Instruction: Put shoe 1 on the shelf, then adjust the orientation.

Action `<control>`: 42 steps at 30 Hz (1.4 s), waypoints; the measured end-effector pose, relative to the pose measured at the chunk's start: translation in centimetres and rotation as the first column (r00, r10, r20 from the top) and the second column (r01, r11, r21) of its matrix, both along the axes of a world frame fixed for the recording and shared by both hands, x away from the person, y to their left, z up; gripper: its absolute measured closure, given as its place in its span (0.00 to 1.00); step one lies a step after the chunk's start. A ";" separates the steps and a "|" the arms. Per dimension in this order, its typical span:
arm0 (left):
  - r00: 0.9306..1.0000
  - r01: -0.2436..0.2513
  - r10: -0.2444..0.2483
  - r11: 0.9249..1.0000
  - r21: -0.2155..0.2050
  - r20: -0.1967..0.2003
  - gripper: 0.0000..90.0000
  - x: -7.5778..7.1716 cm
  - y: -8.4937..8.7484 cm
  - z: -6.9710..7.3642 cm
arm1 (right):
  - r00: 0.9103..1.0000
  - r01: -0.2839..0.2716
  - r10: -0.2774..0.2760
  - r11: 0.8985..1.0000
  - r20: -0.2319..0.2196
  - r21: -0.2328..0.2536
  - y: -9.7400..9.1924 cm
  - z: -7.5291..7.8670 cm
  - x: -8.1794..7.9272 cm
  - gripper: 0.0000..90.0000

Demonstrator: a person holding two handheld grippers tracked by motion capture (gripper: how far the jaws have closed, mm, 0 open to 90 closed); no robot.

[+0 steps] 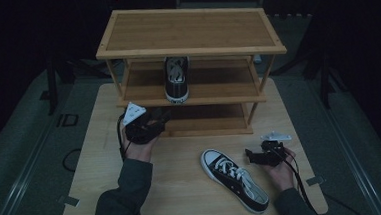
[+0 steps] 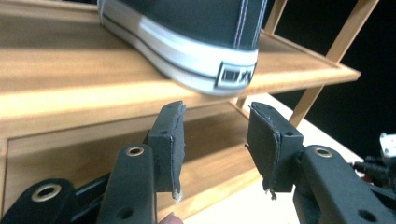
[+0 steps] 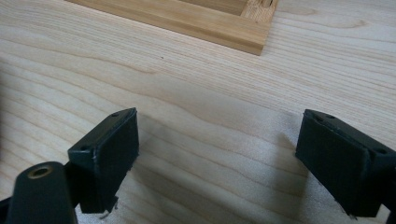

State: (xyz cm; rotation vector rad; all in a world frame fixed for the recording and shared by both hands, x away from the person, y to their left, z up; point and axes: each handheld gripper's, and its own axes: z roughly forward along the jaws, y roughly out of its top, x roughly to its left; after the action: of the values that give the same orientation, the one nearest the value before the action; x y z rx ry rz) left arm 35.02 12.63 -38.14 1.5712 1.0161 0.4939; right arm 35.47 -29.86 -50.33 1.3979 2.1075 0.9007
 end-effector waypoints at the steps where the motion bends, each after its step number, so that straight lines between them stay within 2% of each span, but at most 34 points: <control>1: 1.000 0.001 -0.001 1.000 0.004 -0.007 0.62 -0.1 0.0 -0.3 | 1.000 0.001 -0.001 1.000 0.000 0.001 0.0 0.0 0.0 0.14; 11: 0.997 -0.019 0.023 0.998 0.059 -0.068 0.61 -0.7 0.6 -4.0 | 1.000 -0.005 0.005 1.000 0.002 -0.004 0.0 0.0 -0.2 0.14; 21: 0.991 -0.028 0.043 0.992 0.122 -0.125 0.59 -1.0 0.9 -6.9 | 1.000 -0.018 0.018 1.000 0.001 -0.003 -0.1 0.0 -0.6 0.14; 23: 0.989 -0.020 0.037 0.992 0.123 -0.140 0.59 -1.1 0.9 -7.4 | 1.000 -0.011 0.011 1.000 -0.002 -0.002 -0.1 0.1 -0.7 0.19; 25: 0.987 -0.014 0.035 0.990 0.139 -0.155 0.59 -1.2 1.0 -8.0 | 1.000 -0.005 0.005 1.000 -0.006 -0.004 -0.2 0.4 -1.0 0.30; 29: 0.984 -0.002 0.031 0.987 0.160 -0.178 0.59 -1.6 1.1 -8.8 | 0.999 -0.031 0.030 0.999 0.037 0.012 -0.3 1.6 -2.2 0.44; 32: 0.981 -0.005 0.039 0.984 0.178 -0.190 0.58 -1.8 1.3 -9.3 | 0.995 -0.064 0.061 0.997 0.081 0.037 -0.2 2.8 -3.4 0.53; 35: 0.980 -0.009 0.046 0.983 0.186 -0.194 0.57 -2.1 1.5 -9.5 | 0.987 -0.115 0.107 0.992 0.121 0.058 0.1 4.3 -5.1 0.59; 38: 0.978 -0.014 0.052 0.982 0.188 -0.200 0.57 -2.1 1.7 -9.7 | 0.978 -0.173 0.163 0.982 0.131 0.072 0.4 5.6 -6.7 0.60; 42: 0.976 -0.023 0.063 0.981 0.191 -0.208 0.57 -2.0 1.8 -9.9 | 0.966 -0.228 0.216 0.971 0.141 0.074 1.1 6.7 -8.5 0.55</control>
State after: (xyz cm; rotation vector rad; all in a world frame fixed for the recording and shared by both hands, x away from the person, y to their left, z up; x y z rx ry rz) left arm 33.03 14.46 -48.00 1.8029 1.1964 0.4692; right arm 27.01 -28.72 -43.66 1.1232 2.1754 1.1554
